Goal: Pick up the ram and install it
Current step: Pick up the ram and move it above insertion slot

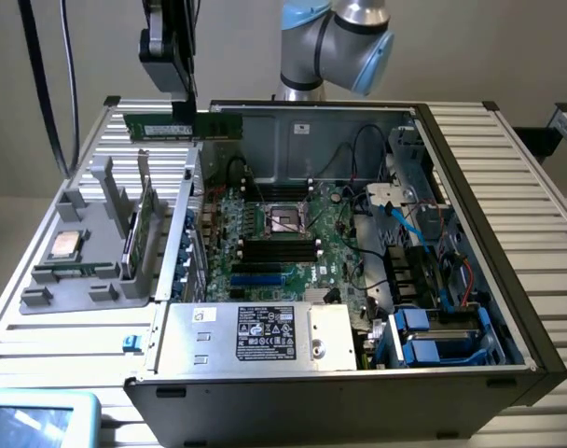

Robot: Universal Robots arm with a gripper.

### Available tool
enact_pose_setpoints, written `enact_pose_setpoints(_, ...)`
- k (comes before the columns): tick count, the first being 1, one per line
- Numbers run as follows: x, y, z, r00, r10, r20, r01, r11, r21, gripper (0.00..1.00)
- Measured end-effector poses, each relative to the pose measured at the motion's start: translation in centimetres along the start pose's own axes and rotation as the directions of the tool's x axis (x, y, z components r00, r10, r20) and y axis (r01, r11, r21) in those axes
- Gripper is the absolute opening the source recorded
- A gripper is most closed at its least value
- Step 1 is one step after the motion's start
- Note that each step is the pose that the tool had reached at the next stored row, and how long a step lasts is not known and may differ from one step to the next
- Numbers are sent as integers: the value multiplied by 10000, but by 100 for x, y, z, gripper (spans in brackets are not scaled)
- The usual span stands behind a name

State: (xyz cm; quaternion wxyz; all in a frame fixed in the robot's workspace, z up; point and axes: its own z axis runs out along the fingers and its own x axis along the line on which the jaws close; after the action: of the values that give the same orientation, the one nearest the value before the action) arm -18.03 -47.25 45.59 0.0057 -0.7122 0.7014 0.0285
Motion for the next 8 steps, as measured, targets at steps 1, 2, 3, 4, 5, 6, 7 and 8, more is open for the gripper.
enact_pose_setpoints(1, 2, -47, 12, 10000, 0, 0, 0, 10000, -1, 11)
enact_pose_setpoints(2, 3, -93, 25, 10000, 1, 0, -1, 10000, -1, 11)
enact_pose_setpoints(3, 4, -137, 36, 10000, 0, 0, 0, 10000, -2, 11)
enact_pose_setpoints(4, 5, -184, 49, 10000, 0, 0, 0, 10000, -3, 11)
enact_pose_setpoints(5, 7, -230, 61, 10000, -1, 1, 1, 10000, -3, 11)
enact_pose_setpoints(6, 7, -275, 74, 10000, 1, 1, -1, 10000, -5, 11)
enact_pose_setpoints(7, 5, -319, 85, 10000, 0, 0, 0, 10000, -7, 11)
enact_pose_setpoints(8, 3, -367, 98, 10000, 0, 0, 0, 10000, -9, 11)
